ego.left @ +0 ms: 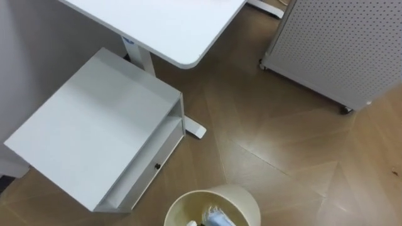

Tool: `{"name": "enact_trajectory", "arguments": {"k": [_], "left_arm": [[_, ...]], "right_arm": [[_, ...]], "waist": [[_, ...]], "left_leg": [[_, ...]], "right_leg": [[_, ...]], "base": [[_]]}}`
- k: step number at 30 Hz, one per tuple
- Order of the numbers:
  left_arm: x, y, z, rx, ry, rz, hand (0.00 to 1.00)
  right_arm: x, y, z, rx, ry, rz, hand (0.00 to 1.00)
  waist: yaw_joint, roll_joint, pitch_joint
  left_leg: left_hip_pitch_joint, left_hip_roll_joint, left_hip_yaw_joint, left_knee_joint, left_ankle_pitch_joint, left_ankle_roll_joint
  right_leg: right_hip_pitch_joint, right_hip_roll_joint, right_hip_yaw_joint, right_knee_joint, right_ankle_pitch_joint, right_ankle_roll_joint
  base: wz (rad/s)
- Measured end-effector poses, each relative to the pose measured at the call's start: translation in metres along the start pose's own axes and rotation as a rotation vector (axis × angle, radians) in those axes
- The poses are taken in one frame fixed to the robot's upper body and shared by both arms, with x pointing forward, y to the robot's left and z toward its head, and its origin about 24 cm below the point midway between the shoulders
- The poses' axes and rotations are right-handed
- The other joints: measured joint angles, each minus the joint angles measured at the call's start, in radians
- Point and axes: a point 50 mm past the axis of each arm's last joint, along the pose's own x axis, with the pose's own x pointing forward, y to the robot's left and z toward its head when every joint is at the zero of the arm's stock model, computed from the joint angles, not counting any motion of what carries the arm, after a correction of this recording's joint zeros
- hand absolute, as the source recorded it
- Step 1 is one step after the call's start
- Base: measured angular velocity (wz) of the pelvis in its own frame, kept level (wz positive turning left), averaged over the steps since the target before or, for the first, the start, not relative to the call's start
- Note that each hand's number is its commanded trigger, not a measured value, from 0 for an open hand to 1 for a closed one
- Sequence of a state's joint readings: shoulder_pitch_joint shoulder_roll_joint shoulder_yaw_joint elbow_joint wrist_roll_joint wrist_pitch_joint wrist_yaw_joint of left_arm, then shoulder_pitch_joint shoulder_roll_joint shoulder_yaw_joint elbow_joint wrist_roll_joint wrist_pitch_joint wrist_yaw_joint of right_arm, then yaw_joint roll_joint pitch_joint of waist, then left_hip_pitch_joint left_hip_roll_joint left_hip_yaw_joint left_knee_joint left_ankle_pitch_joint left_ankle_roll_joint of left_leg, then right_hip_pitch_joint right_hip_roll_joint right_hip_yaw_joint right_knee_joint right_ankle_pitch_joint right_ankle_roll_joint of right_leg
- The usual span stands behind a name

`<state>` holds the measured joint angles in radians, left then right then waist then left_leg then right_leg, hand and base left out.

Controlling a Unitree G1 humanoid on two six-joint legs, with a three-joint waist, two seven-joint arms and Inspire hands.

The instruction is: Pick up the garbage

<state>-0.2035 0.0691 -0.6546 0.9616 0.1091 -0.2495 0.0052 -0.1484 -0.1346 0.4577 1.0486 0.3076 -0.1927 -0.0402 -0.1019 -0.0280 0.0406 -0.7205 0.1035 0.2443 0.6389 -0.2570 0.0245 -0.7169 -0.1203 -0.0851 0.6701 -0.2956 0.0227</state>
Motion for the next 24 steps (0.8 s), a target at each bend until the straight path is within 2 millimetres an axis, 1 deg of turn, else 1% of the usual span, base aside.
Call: {"name": "enact_trajectory", "arguments": {"k": [7, 11, 13, 17, 19, 22, 24], "left_arm": [[0.000, -0.004, -0.001, 0.017, 0.002, -0.032, 0.00], [-0.003, -0.007, -0.005, 0.032, 0.016, -0.044, 0.00], [-0.004, -0.009, -0.007, 0.043, 0.024, -0.057, 0.00], [-0.008, -0.012, -0.016, 0.050, 0.049, -0.078, 0.00], [-0.009, -0.009, -0.016, 0.053, 0.048, -0.073, 0.00], [-0.008, 0.002, -0.012, 0.064, 0.031, -0.035, 0.00], [-0.007, 0.009, -0.007, 0.063, 0.008, -0.010, 0.00]], "right_arm": [[0.000, 0.000, 0.000, 0.000, 0.000, -0.002, 1.00], [-0.001, 0.000, -0.001, 0.003, 0.002, -0.001, 1.00], [-0.001, 0.000, -0.003, 0.011, 0.008, -0.005, 1.00], [-0.002, 0.000, -0.009, 0.016, 0.038, -0.006, 1.00], [-0.003, -0.003, -0.011, 0.014, 0.046, -0.008, 1.00], [-0.003, -0.006, -0.012, 0.015, 0.049, 0.003, 1.00], [-0.004, -0.009, -0.016, 0.016, 0.067, 0.008, 1.00]], "waist": [[0.000, 0.000, -0.0002], [0.005, 0.000, -0.0003], [0.009, 0.001, -0.0003], [0.018, 0.004, -0.0018], [0.026, 0.007, -0.0032], [0.026, 0.012, -0.0035], [0.027, 0.020, -0.0027]], "left_leg": [[0.000, 0.000, 0.000, 0.000, 0.000, 0.000], [0.005, 0.001, 0.001, 0.000, 0.000, 0.000], [0.016, 0.001, 0.002, -0.002, 0.000, 0.000], [0.080, -0.003, 0.002, -0.031, 0.000, 0.000], [0.097, -0.005, 0.003, -0.040, 0.000, 0.000], [0.120, -0.007, 0.001, -0.042, 0.000, 0.000], [0.162, -0.010, 0.000, -0.054, -0.001, 0.001]], "right_leg": [[0.005, 0.001, -0.001, -0.010, 0.003, 0.002], [0.010, 0.001, -0.001, -0.012, 0.004, 0.003], [0.021, 0.001, -0.001, -0.014, 0.005, 0.003], [0.083, 0.002, -0.003, -0.036, 0.007, 0.003], [0.099, 0.001, -0.003, -0.047, 0.009, 0.006], [0.128, -0.001, -0.007, -0.056, 0.010, 0.008], [0.172, -0.001, -0.009, -0.072, 0.012, 0.011]], "base": [[0.00], [0.00], [0.00], [0.00], [0.00], [0.02], [0.02]]}}
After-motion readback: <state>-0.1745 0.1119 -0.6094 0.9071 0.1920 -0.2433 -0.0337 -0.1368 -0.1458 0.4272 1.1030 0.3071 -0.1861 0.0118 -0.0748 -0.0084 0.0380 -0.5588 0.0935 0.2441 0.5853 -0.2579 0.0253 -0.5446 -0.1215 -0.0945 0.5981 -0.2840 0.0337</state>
